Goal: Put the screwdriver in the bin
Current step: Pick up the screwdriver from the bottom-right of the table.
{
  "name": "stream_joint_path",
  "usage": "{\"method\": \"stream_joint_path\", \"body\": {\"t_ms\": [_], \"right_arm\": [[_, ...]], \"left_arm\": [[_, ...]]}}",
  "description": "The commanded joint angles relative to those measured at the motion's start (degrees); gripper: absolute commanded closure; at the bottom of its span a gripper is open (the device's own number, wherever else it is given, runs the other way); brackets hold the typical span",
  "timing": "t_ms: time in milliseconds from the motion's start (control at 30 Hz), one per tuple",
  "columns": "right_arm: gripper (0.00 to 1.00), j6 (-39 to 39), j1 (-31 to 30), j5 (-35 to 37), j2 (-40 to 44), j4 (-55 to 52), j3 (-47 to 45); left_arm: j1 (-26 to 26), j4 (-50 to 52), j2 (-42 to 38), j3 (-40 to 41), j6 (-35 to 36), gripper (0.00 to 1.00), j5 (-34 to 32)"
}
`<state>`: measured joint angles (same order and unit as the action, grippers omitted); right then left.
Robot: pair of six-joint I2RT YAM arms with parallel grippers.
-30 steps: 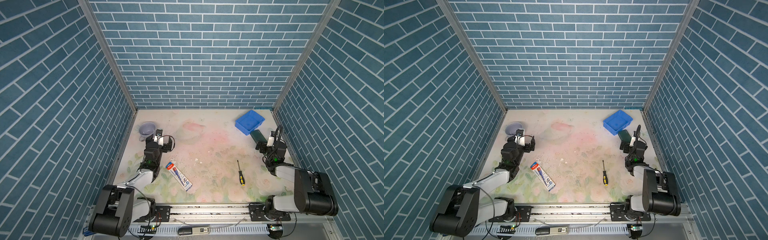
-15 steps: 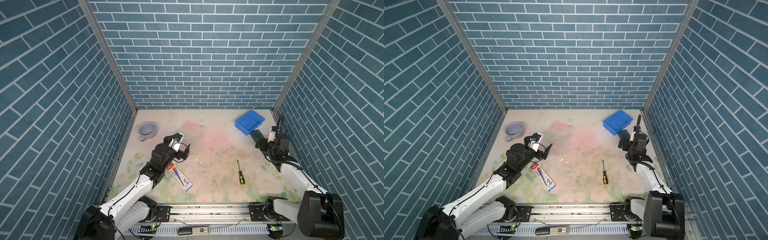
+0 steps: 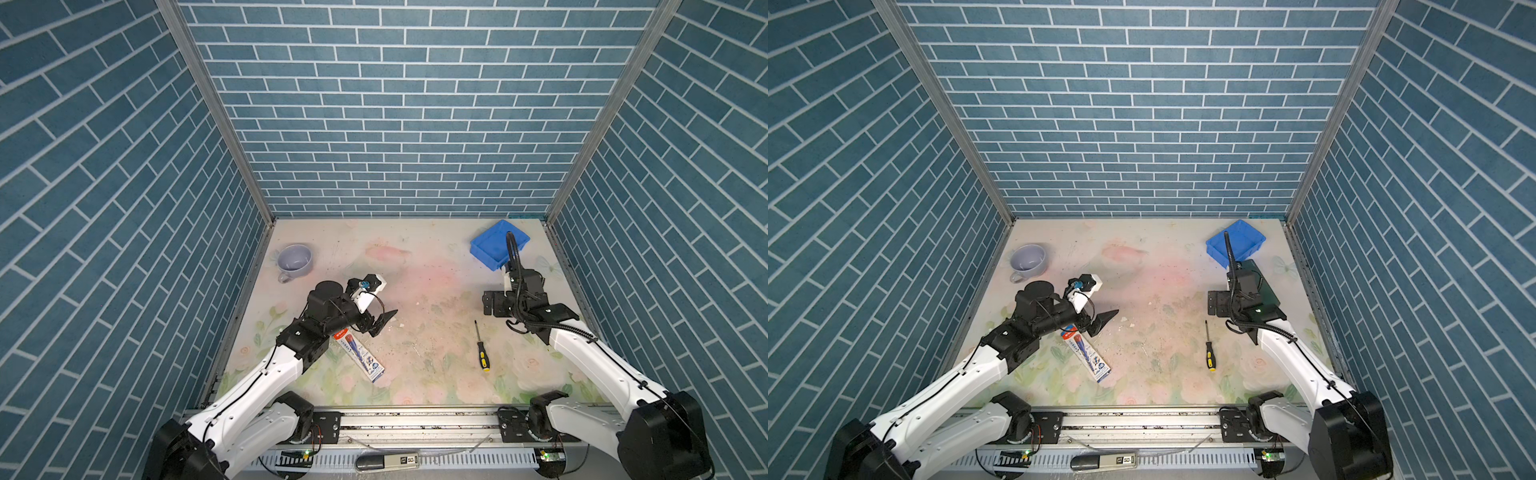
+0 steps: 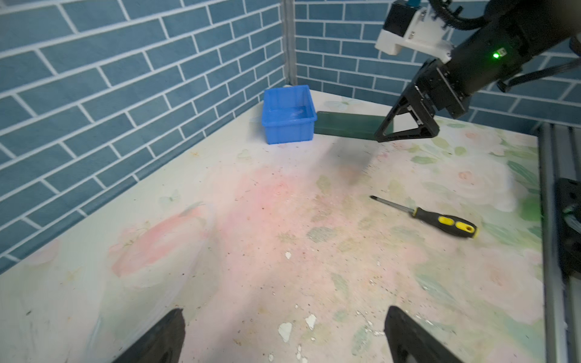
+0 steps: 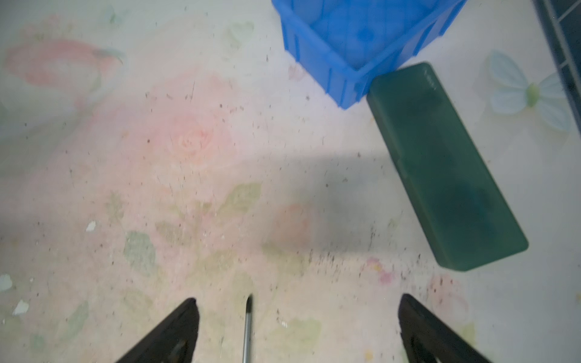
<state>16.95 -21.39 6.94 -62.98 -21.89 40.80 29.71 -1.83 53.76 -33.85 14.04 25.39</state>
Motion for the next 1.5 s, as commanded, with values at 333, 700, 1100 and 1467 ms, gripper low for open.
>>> {"method": "stream_joint_path", "body": {"t_ms": [333,700,1100,1467], "right_arm": [[0.1,15.71,-10.66,2.93,-0.05,-13.18,-1.18],[0.29,23.41,-16.07,0.45,-7.92,-10.95,-4.76],[0.62,26.03,-17.24,-0.86,-9.5,-8.85,-8.12],[0.9,25.59,-17.2,0.65,-9.88,-10.03,-8.13]], "left_arm": [[3.49,2.0,3.47,-1.05,4.49,0.0,9.58],[4.28,3.56,4.34,-0.74,5.9,0.0,10.17],[4.65,4.02,3.81,-0.43,6.52,0.0,8.84],[5.7,3.85,4.35,-0.78,6.26,0.0,7.64]]}}
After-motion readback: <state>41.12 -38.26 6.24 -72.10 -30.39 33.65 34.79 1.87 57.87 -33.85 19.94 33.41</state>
